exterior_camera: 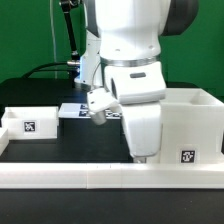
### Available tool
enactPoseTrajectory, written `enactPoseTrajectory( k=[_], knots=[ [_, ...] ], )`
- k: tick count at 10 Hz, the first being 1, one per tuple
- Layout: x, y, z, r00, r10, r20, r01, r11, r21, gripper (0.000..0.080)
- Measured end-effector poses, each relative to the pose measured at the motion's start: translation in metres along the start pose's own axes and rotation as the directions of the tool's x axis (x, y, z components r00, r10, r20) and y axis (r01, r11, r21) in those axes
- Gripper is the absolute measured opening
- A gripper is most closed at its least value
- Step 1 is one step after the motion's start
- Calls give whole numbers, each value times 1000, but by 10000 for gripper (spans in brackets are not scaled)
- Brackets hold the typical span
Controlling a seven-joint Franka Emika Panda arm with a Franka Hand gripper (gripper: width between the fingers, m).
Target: Assemble drawer
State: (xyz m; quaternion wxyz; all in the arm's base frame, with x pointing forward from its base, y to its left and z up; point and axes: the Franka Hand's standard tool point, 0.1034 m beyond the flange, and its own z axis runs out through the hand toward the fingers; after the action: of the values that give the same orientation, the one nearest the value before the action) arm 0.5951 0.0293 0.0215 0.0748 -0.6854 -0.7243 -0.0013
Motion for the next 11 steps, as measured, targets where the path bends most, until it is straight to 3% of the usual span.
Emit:
enactPoseTrajectory(
  k=[2, 4, 6, 7, 8, 9, 11],
  knots=[
    [6, 1, -1, 1000, -5, -3, 5, 1000, 15, 649],
    [5, 1, -1, 1000, -1, -2, 2, 1000, 15, 649],
    [-11, -1, -2, 1000, -24, 0, 24, 1000, 20, 649],
    [-28, -2, -3, 999, -44, 5, 43, 999, 21, 649],
    [-44, -3, -9, 999, -37, 15, 37, 999, 4, 649],
    [-53, -5, -17, 999, -24, 25, 25, 999, -44, 649],
    [-69, -23, -29, 999, 7, 38, -1, 991, -137, 649]
  ],
)
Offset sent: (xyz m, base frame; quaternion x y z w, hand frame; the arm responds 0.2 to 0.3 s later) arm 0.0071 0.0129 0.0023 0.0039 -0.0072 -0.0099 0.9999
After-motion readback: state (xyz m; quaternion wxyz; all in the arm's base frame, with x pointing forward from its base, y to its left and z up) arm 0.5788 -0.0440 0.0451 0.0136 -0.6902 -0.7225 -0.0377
